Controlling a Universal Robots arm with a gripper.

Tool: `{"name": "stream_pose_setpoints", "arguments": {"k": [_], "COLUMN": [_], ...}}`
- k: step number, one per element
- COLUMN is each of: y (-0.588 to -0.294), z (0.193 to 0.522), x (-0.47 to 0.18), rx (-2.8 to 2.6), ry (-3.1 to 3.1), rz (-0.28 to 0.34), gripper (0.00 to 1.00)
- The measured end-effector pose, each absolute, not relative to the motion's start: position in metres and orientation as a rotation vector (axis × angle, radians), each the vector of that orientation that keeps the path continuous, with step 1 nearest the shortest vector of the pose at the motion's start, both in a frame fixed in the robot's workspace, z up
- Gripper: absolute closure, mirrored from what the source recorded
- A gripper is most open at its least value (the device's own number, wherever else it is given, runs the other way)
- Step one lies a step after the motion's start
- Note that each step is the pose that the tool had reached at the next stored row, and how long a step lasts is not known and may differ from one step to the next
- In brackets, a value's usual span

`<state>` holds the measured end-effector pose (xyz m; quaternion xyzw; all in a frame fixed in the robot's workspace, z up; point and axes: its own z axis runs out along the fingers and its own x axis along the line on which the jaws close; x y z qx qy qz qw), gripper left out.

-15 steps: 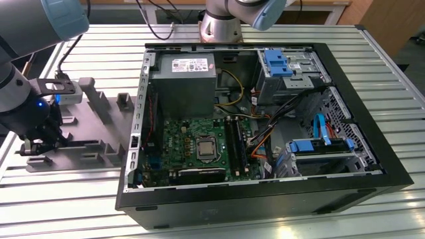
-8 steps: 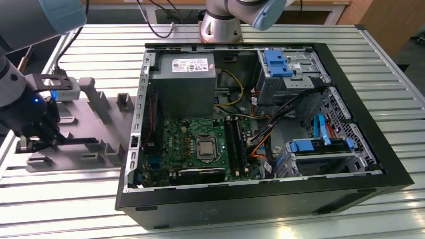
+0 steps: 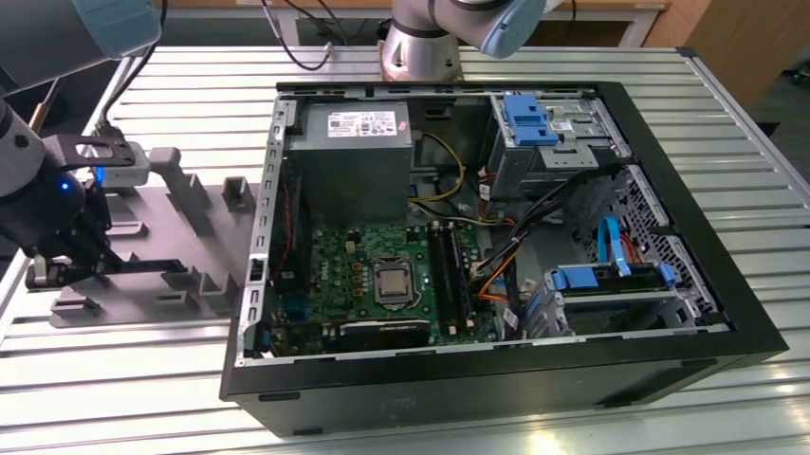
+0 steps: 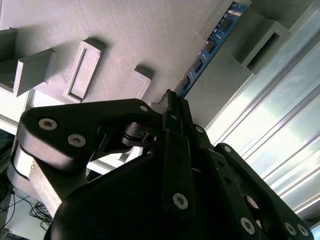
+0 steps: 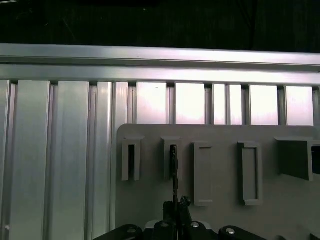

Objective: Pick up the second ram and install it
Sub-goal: 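Pick up the second ram and move it above second insertion slot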

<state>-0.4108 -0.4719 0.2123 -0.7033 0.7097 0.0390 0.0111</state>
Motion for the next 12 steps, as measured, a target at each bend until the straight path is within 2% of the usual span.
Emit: {"name": "stream_pose_setpoints", "arguments": {"k": [12], "y": [-0.4719], "z": [0.2163], "x": [-0.4108], "rx": [-2.194], "ry": [2.214], "rz": [0.122], "gripper": [0.86]}}
